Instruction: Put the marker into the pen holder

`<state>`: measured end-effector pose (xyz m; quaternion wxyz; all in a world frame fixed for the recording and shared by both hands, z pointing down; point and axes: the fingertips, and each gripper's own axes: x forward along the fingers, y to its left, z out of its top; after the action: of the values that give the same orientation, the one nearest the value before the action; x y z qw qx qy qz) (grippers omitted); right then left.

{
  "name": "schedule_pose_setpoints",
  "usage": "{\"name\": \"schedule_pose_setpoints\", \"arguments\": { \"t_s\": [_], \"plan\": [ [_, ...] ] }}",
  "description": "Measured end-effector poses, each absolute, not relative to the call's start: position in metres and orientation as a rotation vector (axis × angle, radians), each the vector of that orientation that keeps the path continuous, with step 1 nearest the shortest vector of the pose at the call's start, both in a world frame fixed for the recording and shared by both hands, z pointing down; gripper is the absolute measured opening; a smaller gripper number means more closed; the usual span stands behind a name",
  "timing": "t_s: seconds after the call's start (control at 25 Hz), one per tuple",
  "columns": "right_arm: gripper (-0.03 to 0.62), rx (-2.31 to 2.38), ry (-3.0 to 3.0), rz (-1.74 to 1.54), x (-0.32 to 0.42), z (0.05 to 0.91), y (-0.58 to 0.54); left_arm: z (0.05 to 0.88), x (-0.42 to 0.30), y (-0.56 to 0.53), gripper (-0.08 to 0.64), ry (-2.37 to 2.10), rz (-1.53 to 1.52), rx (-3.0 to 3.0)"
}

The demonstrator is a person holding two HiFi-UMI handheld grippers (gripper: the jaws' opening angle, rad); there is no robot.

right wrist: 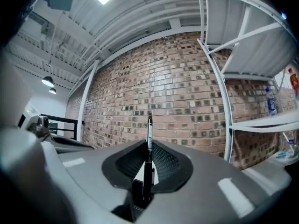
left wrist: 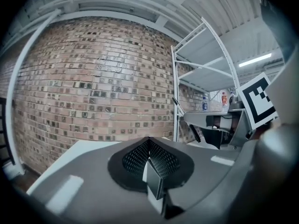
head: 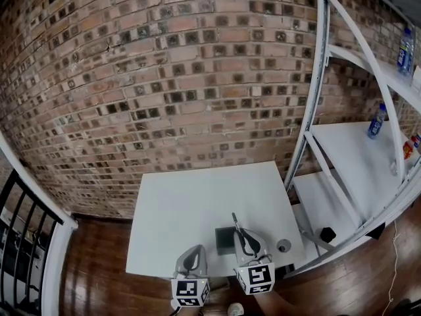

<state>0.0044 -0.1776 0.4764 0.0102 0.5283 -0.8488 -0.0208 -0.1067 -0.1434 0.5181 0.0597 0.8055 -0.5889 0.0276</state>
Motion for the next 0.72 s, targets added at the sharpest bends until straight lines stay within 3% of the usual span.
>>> {"name": "schedule_pose_setpoints", "arguments": {
  "t_s": [0.72],
  "plan": [
    [0.044, 1.633, -2.637, -0.111, -0.004, 0.479, -0.176, 0.477, -0.108, -0.162, 0.012, -1.847, 0.027, 2.512]
  ]
}}
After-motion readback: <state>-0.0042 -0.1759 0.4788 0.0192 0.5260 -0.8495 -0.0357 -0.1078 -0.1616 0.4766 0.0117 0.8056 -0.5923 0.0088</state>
